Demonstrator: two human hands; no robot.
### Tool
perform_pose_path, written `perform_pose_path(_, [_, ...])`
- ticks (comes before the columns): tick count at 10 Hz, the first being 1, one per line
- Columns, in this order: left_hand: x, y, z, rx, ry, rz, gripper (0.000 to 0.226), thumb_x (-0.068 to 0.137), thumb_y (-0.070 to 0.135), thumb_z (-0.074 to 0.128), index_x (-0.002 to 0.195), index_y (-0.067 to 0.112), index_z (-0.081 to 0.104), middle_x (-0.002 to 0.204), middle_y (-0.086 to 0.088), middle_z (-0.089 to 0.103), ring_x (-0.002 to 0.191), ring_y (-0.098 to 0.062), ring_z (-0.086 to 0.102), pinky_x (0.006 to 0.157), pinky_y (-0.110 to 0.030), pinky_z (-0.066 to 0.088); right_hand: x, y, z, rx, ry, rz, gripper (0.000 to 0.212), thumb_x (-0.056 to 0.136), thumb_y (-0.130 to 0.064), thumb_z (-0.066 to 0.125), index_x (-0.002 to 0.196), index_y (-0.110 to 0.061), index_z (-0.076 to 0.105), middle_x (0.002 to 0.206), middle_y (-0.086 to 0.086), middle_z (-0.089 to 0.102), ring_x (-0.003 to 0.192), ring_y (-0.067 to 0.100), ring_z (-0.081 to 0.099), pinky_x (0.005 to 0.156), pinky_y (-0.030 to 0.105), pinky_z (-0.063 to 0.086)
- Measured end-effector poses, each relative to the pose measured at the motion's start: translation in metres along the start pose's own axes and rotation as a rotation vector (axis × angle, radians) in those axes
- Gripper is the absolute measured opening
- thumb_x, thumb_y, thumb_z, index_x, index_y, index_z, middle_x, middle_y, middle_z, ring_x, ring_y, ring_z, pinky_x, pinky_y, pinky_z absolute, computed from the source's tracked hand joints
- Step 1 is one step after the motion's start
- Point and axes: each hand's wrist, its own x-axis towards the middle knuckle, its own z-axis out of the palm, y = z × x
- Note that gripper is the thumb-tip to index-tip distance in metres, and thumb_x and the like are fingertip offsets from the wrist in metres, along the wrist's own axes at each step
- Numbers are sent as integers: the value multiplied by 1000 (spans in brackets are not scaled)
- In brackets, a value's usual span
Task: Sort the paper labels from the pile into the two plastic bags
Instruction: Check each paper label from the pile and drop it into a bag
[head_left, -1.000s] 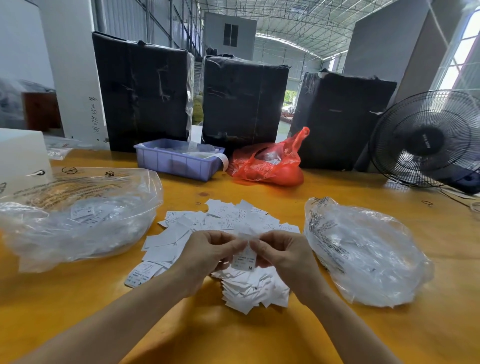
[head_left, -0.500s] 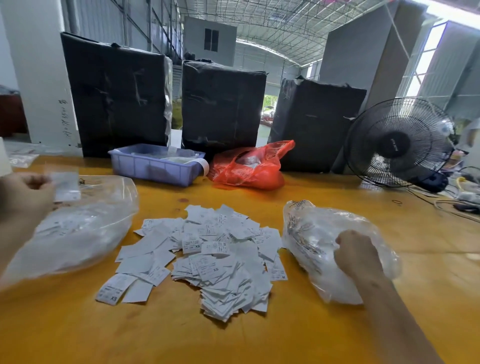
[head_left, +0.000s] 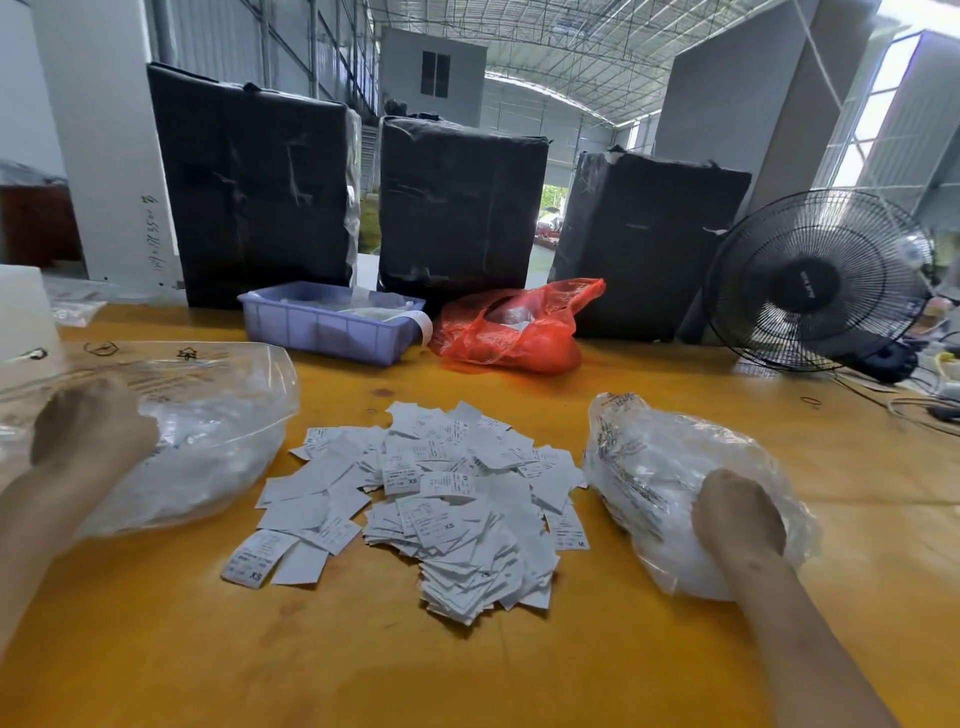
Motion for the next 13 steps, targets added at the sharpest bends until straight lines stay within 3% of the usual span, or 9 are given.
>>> perform_pose_path(2, [-20,37,-18,52,60,129,34,85,31,60,109,5,59,103,-23,59,94,-42,57,80,-54,50,-1,-3,-1,244,101,-32,16,86,-15,67,87,1,66,88,17,68,82,30,62,65,30,45])
perform_pose_path(3, [-74,85,-46,-181,159,297,31,83,17,69,110,1,64,103,-26,62,92,-43,58,77,-48,50,-4,-8,-7,415,231,-72,24,75,-21,79,69,-2,64,69,12,65,64,25,56,58,29,40])
perform_pose_path(4, [-106,114,-40,-505,-12,425,29,82,13,72,109,5,66,98,-10,67,85,-21,61,68,-25,46,-10,-17,-17,592,407,-160,22,70,-16,82,68,1,68,66,14,68,59,23,57,56,29,42])
perform_pose_path(5, [-144,144,-26,-743,-432,463,19,83,18,71,102,14,67,92,6,68,81,-5,64,63,-10,47,-28,-41,-32,1125,283,-210,12,72,-6,77,78,2,70,66,14,69,51,16,63,52,29,54])
perform_pose_path(6, [-174,160,-12,-1047,-764,292,23,82,30,68,93,10,69,88,-6,74,83,-19,69,72,-22,56,-58,-75,-38,1656,-248,-157,25,63,-3,74,87,0,67,72,13,70,60,14,68,56,19,55])
perform_pose_path(7, [-189,166,-1,-1253,-939,78,60,68,52,62,95,-1,67,89,-14,73,79,-21,70,69,-25,57,-85,-102,-31,1746,-610,-133,28,62,0,72,89,1,65,76,16,72,67,20,70,59,20,55])
perform_pose_path(10, [-194,160,0,-1327,-974,-32,50,55,29,79,100,9,70,79,-5,71,65,-12,65,60,-21,54,-98,-110,-23,1651,-699,-188,40,51,-9,77,89,-2,67,71,13,70,63,21,68,59,21,54])
perform_pose_path(11, [-190,158,1,-1356,-1060,30,62,59,24,78,118,20,59,104,-7,72,91,-18,70,77,-30,54,-100,-110,-25,1651,-783,-202,40,53,-8,76,91,0,65,67,10,69,59,18,66,56,20,52])
perform_pose_path(13, [-186,155,-6,-1187,-987,181,39,54,29,83,85,7,75,66,-13,54,53,-15,42,47,-23,32,-101,-111,-25,1592,-710,-279,33,54,-16,77,83,-2,68,64,10,67,56,17,61,54,20,50])
